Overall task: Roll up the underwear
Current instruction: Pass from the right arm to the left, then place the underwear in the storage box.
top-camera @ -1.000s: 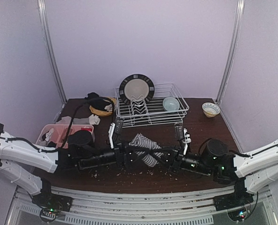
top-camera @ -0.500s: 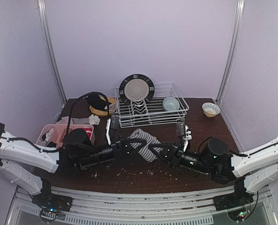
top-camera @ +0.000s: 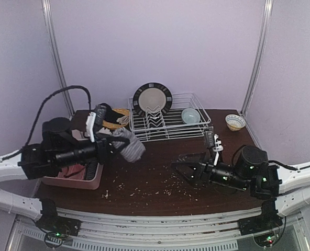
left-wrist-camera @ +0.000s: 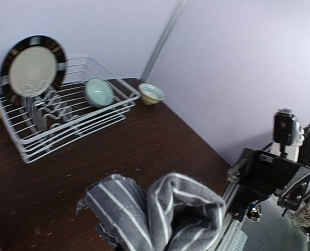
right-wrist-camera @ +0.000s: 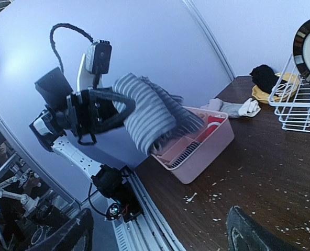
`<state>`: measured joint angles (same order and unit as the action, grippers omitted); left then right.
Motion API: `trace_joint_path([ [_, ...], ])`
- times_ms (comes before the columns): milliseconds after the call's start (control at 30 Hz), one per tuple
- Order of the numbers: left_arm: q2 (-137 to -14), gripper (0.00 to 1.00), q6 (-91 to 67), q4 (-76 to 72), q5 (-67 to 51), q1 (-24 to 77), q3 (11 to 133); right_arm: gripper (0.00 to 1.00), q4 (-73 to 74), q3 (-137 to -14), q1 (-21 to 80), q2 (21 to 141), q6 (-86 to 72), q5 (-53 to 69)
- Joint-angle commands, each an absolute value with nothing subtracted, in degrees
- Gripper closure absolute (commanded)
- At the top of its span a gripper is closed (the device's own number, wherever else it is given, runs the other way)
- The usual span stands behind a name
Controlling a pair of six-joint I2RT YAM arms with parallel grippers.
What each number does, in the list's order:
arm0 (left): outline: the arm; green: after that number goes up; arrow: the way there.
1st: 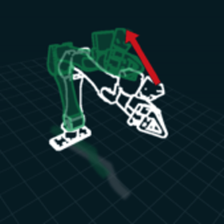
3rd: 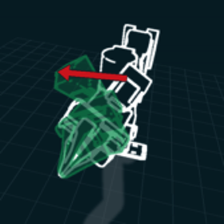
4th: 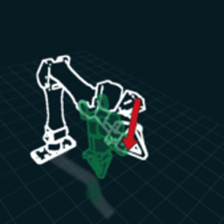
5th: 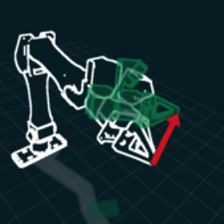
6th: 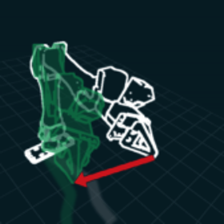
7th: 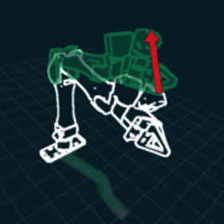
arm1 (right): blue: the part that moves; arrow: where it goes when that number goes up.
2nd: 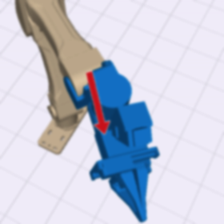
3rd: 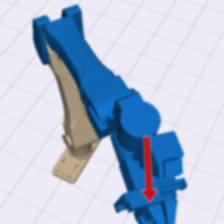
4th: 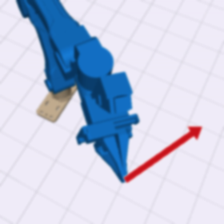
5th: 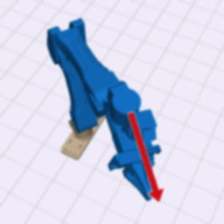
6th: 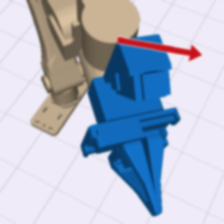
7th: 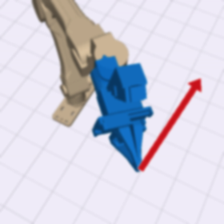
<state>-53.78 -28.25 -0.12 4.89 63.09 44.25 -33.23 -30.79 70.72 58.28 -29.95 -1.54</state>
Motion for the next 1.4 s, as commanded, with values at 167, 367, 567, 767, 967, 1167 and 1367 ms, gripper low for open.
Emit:
trace_joint_path([
  [167, -60.07, 1.0, -19.66, 61.62, 2.58, 31.41, 63.39, 0.15, -14.1, -27.86, 70.31, 51.37, -25.84, -10.1],
  [367, -72.31, 1.0, -14.67, 65.32, 0.5, 22.39, 67.49, 0.16, -14.34, -27.27, 70.22, 54.45, -25.52, -8.23],
  [567, -84.6, 1.0, -12.26, 66.24, 2.9, 18.42, 77.28, 0.16, -18.13, -24.63, 70.04, 55.78, -26.02, -5.41],
  [767, -90.82, 1.0, -8.73, 66.62, -0.62, 17.08, 83.89, 0.17, -16.11, -23.28, 69.96, 53.01, -25.82, -5.35],
  [967, -87.63, 1.0, -7.82, 65.27, -15.17, 15.07, 79.17, 0.17, -13.47, -22.24, 69.83, 48.29, -25.0, -7.03],
  [1167, -81.44, 1.0, -6.66, 63.78, -23.21, 14.94, 69.98, 0.17, -13.74, -21.64, 69.85, 47.33, -24.85, -6.99],
  [1367, -84.85, 1.0, -3.59, 66.87, -18.35, 13.49, 67.97, 0.18, -13.77, -22.27, 69.77, 48.93, -25.22, -5.31],
])
